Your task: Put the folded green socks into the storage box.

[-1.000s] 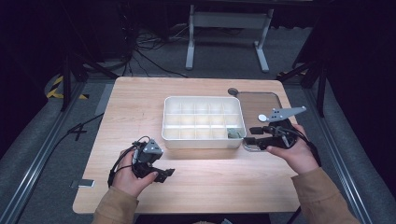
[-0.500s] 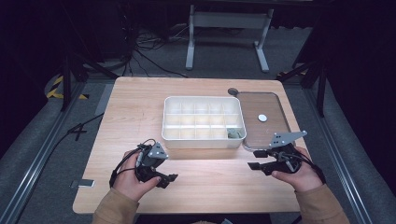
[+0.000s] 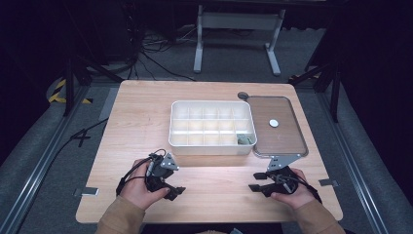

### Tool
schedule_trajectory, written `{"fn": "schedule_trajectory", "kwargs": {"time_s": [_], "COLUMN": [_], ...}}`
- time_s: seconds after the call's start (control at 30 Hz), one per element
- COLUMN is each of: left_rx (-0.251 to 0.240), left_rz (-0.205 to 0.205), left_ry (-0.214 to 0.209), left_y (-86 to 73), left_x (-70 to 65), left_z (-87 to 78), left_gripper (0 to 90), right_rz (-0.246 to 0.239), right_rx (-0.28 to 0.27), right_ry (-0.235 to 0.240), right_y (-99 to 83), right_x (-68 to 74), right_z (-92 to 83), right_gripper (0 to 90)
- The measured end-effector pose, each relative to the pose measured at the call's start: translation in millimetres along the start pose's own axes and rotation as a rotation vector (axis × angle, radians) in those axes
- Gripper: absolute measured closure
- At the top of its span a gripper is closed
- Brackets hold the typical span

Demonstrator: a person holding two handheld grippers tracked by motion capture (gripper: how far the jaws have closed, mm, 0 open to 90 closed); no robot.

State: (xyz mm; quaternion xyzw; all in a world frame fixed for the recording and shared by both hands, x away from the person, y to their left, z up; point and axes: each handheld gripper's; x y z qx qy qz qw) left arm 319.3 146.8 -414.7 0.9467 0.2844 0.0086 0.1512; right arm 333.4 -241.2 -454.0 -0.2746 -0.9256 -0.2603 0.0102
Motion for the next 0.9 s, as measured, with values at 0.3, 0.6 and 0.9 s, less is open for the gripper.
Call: {"fn": "schedule_trajectory", "kwargs": {"time_s": [0.3, 0.6, 0.9], "left_rx": [0.023, -0.066, -0.090], "left_rz": [0.028, 0.023, 0.030], "left_ry": [0.020, 0.066, 0.075], "left_y": [2.2, 1.2, 4.8], "left_x": [-2.7, -0.7, -6.5], "left_z": [15.9, 32.0, 47.5], "left_gripper": [25.9, 26.6, 26.4], "right_rz": [-0.072, -0.071, -0.103], "right_rx": [-0.013, -0.034, -0.068], "right_ry": [-0.044, -0.055, -0.111], "right_y": [0.7, -2.9, -7.6], "right_x": [9.0, 6.0, 9.2], "right_z": [13.0, 20.8, 28.1], "right_gripper": [48.7, 46.7, 42.8]}}
Point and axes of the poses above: each handheld gripper's, and its own axes: z roughly forward along the jaws, y roughly out of its top, x roughly to its left, and after that the axes turned 14 degrees about x, right-handed
